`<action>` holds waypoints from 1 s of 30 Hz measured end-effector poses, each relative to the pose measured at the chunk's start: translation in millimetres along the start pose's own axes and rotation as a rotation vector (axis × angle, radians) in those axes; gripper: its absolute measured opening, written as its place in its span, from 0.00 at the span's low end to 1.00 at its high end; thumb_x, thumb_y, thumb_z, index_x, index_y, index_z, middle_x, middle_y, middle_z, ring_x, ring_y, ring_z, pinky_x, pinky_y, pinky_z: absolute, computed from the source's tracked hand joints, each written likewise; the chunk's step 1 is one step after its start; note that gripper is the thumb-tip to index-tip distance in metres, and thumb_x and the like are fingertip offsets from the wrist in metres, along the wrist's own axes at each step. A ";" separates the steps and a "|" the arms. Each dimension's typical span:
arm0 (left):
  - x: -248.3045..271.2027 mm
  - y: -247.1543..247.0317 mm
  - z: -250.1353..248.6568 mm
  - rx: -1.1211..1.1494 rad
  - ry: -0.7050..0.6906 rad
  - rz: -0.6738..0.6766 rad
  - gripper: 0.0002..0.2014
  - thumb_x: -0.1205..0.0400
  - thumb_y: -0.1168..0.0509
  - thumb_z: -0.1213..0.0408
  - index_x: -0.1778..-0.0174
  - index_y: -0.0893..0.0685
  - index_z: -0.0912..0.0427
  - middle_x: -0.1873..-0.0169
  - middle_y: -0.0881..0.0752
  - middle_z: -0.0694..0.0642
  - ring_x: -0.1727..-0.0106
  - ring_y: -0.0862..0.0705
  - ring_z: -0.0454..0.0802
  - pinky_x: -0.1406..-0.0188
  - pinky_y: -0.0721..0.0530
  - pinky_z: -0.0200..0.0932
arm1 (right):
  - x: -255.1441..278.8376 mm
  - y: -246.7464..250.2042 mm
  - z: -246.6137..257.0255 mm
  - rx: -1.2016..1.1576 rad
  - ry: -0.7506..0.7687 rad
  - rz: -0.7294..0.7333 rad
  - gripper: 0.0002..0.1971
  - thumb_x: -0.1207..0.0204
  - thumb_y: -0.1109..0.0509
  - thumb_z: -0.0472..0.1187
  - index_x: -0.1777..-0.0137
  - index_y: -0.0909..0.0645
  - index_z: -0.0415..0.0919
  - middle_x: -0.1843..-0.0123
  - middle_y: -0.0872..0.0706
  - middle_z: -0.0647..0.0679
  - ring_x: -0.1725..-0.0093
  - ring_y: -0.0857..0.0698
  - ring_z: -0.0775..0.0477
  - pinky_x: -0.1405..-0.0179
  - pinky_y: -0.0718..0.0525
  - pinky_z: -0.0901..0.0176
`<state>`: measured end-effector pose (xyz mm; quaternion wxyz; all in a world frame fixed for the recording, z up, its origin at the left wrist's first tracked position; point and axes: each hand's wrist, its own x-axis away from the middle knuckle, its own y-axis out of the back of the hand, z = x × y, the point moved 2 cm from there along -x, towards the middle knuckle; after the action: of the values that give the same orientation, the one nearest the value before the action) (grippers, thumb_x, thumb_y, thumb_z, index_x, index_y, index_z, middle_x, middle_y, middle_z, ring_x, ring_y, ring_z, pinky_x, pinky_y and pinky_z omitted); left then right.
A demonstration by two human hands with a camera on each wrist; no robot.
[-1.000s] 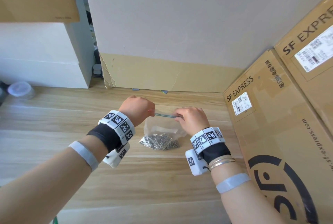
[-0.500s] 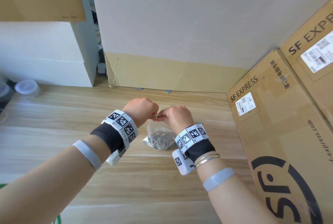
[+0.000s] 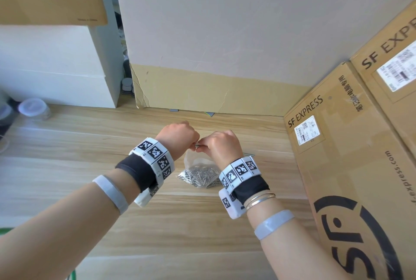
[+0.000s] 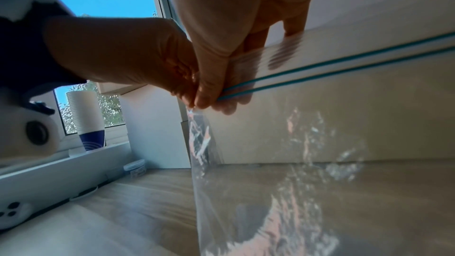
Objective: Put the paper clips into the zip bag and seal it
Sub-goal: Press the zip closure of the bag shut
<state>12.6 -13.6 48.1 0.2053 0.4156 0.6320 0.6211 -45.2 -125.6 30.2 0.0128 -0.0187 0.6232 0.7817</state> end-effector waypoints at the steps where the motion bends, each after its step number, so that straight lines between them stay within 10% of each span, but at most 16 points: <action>1: -0.3 -0.8 0.1 -0.013 -0.011 -0.009 0.10 0.17 0.41 0.58 0.46 0.18 0.58 0.50 0.16 0.55 0.42 0.23 0.53 0.54 0.24 0.45 | 0.6 -0.1 0.5 0.016 -0.004 -0.046 0.07 0.37 0.23 0.50 0.70 0.13 0.49 0.75 0.12 0.52 0.67 0.14 0.48 0.57 0.24 0.54; 15: -1.1 -5.0 -1.1 -0.035 -0.055 -0.089 0.09 0.16 0.43 0.61 0.48 0.18 0.57 0.52 0.16 0.52 0.43 0.24 0.52 0.56 0.27 0.42 | 0.3 2.5 7.0 0.062 -0.006 -0.044 0.10 0.42 0.20 0.51 0.77 0.16 0.51 0.83 0.18 0.55 0.76 0.17 0.52 0.63 0.24 0.58; 26: 2.3 -8.0 -3.3 0.029 -0.045 -0.114 0.09 0.17 0.43 0.68 0.46 0.20 0.58 0.51 0.18 0.53 0.43 0.24 0.52 0.55 0.28 0.42 | 4.5 -1.1 2.8 -0.046 -0.045 -0.013 0.08 0.28 0.30 0.47 0.63 0.13 0.47 0.67 0.10 0.48 0.60 0.13 0.45 0.50 0.27 0.50; 30: 4.3 -0.4 -14.1 -0.037 -0.048 -0.121 0.13 0.20 0.45 0.73 0.43 0.22 0.59 0.47 0.20 0.53 0.41 0.25 0.53 0.43 0.26 0.44 | 8.3 6.6 2.0 -0.039 -0.104 -0.055 0.09 0.35 0.24 0.42 0.74 0.16 0.45 0.77 0.15 0.47 0.70 0.15 0.43 0.60 0.21 0.51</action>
<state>-0.9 -18.9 50.8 0.2651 0.3876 0.6393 0.6089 -53.8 -125.2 36.7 0.0661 0.0047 0.6055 0.7931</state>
